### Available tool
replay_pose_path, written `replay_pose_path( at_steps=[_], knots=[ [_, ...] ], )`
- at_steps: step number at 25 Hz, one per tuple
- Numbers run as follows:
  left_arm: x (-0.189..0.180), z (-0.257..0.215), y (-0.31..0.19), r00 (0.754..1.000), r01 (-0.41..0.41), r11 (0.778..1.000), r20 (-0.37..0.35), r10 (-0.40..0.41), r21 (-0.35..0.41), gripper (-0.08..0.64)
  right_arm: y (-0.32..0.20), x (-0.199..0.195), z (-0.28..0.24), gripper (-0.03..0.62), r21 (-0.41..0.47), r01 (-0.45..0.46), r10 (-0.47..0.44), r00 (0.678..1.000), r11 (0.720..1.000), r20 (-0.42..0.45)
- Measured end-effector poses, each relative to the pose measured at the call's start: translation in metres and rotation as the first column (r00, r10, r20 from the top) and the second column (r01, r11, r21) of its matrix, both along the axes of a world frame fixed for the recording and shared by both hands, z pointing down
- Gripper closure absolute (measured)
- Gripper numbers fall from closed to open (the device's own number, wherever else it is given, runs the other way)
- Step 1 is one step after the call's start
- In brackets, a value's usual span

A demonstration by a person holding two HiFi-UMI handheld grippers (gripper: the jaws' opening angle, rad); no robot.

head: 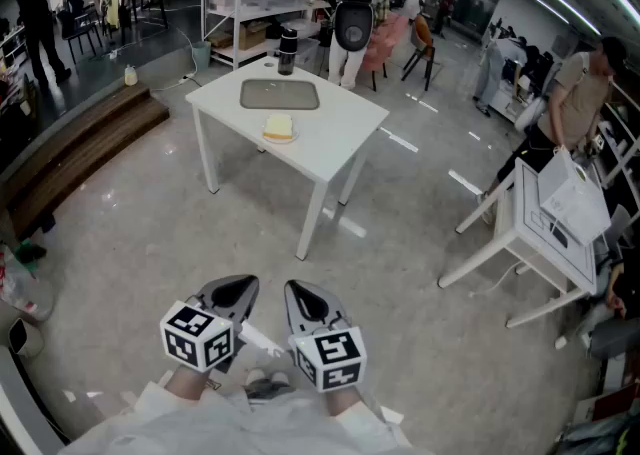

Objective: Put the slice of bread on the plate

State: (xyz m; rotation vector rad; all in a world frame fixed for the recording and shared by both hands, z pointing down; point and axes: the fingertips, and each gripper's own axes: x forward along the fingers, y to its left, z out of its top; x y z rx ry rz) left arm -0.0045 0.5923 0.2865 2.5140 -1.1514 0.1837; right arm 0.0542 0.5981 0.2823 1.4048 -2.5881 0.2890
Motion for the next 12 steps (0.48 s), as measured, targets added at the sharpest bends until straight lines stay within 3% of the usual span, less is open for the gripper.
replay_pose_path(
  at_steps=[12],
  knots=[
    [0.0055,0.0066,-0.0104,1.000,0.010,1.000,0.007,-0.010,-0.011,0.551,-0.0105,0.0007,0.0034,0.580,-0.006,0.030,-0.031,0.999,1.000,-0.022]
  ],
)
